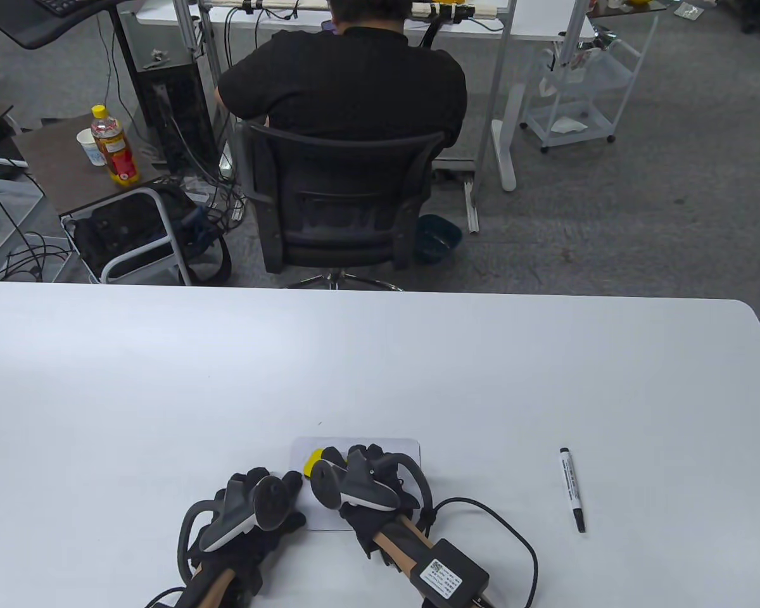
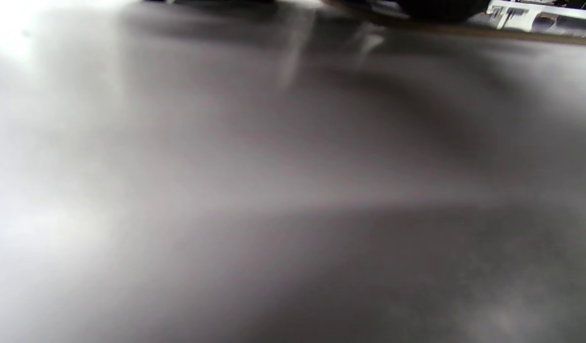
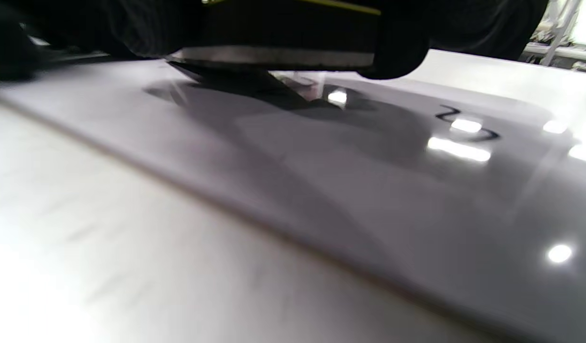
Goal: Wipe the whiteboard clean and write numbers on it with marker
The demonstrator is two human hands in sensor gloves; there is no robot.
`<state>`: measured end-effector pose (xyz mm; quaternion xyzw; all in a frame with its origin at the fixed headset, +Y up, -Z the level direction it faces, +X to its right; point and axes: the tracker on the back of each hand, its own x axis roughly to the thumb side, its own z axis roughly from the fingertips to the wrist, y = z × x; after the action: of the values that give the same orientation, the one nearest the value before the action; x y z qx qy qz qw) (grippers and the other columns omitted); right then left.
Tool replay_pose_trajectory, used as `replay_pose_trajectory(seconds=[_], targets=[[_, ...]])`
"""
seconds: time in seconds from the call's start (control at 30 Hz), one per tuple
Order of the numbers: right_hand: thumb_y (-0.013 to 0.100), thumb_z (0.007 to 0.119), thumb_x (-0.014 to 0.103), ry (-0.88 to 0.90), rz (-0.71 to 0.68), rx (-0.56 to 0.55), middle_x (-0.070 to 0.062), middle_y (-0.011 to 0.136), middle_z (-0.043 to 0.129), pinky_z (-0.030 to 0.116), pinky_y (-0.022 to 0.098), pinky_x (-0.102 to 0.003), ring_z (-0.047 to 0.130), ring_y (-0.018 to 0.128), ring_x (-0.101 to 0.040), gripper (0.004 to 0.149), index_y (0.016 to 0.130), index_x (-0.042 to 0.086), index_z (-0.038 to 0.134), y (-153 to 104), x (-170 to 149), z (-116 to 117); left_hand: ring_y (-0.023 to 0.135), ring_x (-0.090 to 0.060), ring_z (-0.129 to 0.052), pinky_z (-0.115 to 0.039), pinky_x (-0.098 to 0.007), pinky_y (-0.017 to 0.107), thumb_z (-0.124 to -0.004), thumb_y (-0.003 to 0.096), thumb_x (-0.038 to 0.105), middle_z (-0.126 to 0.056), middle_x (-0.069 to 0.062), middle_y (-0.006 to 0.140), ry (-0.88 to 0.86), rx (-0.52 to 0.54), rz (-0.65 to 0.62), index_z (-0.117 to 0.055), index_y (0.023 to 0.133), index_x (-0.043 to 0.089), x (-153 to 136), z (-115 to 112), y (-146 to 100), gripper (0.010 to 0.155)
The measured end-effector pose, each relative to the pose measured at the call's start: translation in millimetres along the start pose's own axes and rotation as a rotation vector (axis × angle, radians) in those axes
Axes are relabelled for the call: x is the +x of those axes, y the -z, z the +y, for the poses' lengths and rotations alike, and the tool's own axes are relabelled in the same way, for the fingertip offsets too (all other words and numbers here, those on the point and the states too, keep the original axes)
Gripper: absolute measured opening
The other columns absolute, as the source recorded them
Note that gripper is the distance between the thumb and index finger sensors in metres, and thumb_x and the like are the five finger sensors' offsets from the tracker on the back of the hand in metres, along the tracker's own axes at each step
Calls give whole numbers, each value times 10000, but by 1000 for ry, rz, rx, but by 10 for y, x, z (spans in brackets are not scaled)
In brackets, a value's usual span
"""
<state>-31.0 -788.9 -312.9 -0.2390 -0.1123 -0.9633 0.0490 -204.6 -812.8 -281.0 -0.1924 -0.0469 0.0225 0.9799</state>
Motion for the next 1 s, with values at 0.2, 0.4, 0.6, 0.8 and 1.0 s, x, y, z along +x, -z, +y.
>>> replay_pose_trajectory(seconds=[0.2,0.4,0.6,0.8,1.0], targets=[[568,740,493,-35,-110,50,-307,1001,674,638,588,-605,753,797,-452,650,1097,215,486,-459,84,64,1073,-357,-391,-467,-549,842,-584,559,675,-337,-66,1203,0,0,0,-395,1170,474,0,-2,2,670],[564,743,499,20,25,31,-289,988,695,648,579,-592,772,783,-437,637,1088,234,497,-14,-74,-6,1074,-359,-392,-472,-546,840,-580,560,672,-337,-66,1202,4,1,1,-393,1171,473,1,-3,3,669],[562,751,488,-11,17,18,-303,957,710,662,559,-588,789,747,-445,638,1078,206,505,66,46,-24,1074,-359,-389,-470,-547,840,-582,559,673,-336,-66,1201,2,-1,0,-391,1171,472,-1,-6,5,673],[548,774,502,-68,-44,47,-278,967,711,663,572,-585,787,763,-431,646,1075,240,507,-160,-9,-17,1074,-359,-390,-471,-546,841,-575,560,673,-333,-66,1202,9,-2,-1,-386,1175,468,4,-9,4,675],[561,752,505,13,270,51,-301,940,720,672,549,-577,798,728,-440,643,1078,208,512,59,-574,-28,1074,-359,-391,-472,-544,842,-573,559,674,-334,-66,1201,11,-2,0,-386,1173,470,5,-11,4,674]])
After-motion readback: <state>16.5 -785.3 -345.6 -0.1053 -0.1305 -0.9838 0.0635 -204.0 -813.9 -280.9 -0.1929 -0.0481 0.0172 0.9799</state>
